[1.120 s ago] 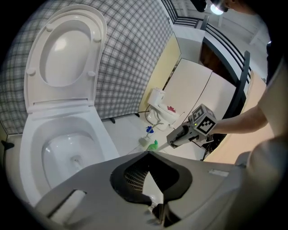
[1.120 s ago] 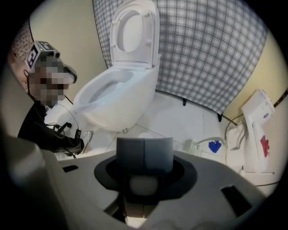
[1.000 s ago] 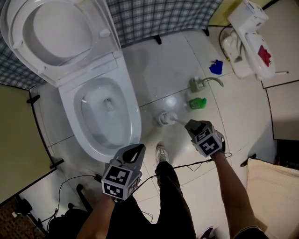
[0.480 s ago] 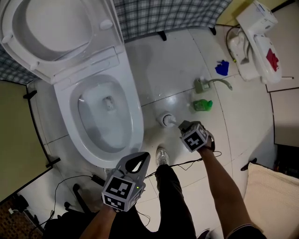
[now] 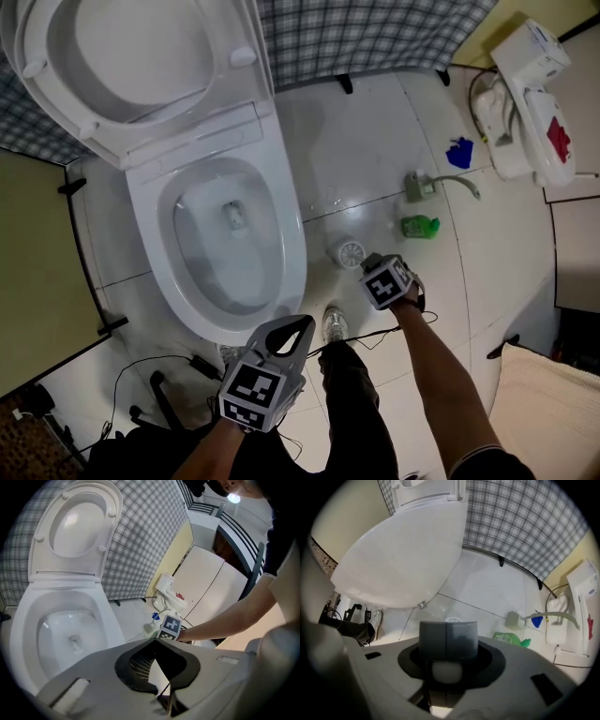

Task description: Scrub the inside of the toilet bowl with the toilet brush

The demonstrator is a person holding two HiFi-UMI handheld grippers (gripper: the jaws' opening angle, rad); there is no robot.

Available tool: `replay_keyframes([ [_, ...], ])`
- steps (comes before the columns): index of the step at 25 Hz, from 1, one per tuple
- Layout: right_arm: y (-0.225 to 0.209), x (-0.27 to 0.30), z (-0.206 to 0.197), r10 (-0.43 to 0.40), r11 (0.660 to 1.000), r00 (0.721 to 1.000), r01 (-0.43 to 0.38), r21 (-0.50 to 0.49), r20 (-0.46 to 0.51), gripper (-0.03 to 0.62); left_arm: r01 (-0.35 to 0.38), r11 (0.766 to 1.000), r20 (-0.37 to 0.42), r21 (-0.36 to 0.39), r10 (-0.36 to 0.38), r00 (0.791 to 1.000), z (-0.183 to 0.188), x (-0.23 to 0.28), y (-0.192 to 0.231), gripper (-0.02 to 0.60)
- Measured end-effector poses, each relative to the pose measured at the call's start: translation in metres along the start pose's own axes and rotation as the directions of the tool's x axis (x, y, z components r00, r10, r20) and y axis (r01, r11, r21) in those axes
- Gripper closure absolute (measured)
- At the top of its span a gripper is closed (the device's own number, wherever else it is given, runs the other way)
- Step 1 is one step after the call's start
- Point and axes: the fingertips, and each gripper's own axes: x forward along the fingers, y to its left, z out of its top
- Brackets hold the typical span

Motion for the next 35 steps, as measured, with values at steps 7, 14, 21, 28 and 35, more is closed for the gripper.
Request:
replay_keyframes([
  [7, -0.002, -0.012, 0.01, -0.003, 0.996, 0.997, -0.004, 0.088, 0.074, 0.294, -0.006, 1.0, 0.024, 0.025, 0.006, 1.0, 0.017, -0.01, -0.001, 0.572],
  [14, -0.002, -0.091, 0.02, 0.001, 0.981, 0.98, -0.04, 0.19, 0.2, 0.292, -0.033, 0.998, 0.042, 0.054, 0.031, 0.999, 0.046, -0.04, 0.002, 0.572],
  [21, 0.047, -0.271, 0.096, 0.085, 0.972, 0.801, -0.198, 0.129, 0.593, 0.362, -0.096, 0.991, 0.116, 0.093, 0.085, 0.99, 0.12, -0.106, -0.013, 0.572],
  [28, 0.103, -0.437, 0.156, 0.124, 0.953, 0.55, -0.298, 0.055, 0.826, 0.484, -0.151, 0.981, 0.234, 0.123, 0.12, 0.965, 0.192, -0.177, -0.045, 0.572],
  [35, 0.145, -0.556, 0.184, 0.162, 0.946, 0.34, -0.32, -0.048, 0.926, 0.485, -0.219, 0.971, 0.401, 0.096, 0.163, 0.901, 0.249, -0.252, -0.059, 0.572],
])
